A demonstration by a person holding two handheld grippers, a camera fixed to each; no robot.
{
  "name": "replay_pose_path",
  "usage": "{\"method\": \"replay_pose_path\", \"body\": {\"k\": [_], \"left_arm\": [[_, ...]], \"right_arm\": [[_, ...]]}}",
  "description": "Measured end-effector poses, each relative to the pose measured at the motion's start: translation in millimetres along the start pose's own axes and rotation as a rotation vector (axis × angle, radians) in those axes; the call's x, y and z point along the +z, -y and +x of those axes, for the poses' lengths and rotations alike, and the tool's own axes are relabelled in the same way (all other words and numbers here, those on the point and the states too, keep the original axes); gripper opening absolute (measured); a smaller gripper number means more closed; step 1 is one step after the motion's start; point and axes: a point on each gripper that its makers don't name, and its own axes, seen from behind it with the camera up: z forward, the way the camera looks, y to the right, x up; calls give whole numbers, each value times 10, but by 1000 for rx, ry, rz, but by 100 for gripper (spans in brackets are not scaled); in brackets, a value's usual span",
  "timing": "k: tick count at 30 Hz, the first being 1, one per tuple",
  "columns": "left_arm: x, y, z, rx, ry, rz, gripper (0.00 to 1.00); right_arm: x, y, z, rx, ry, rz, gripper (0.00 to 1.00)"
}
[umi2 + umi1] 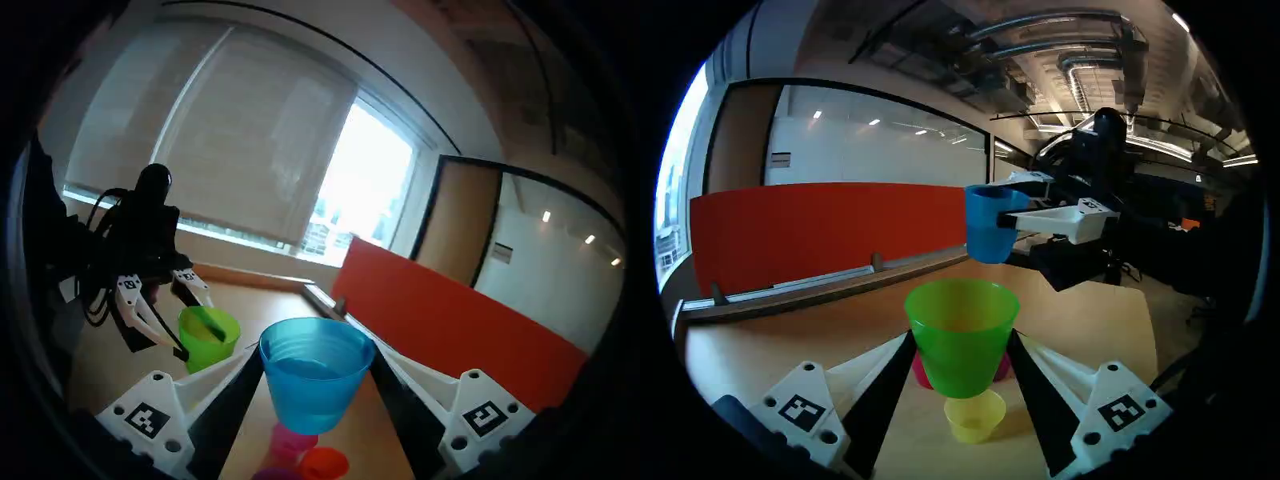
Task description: Pour water
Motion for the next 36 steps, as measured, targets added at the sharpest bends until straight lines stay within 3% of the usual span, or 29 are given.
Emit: {"method": "replay_pose_path", "body": {"k": [36], "left_arm": [[-17, -70, -77, -1, -14, -28, 81]], "right_arm": [[168, 59, 244, -142, 7, 49, 92]]}}
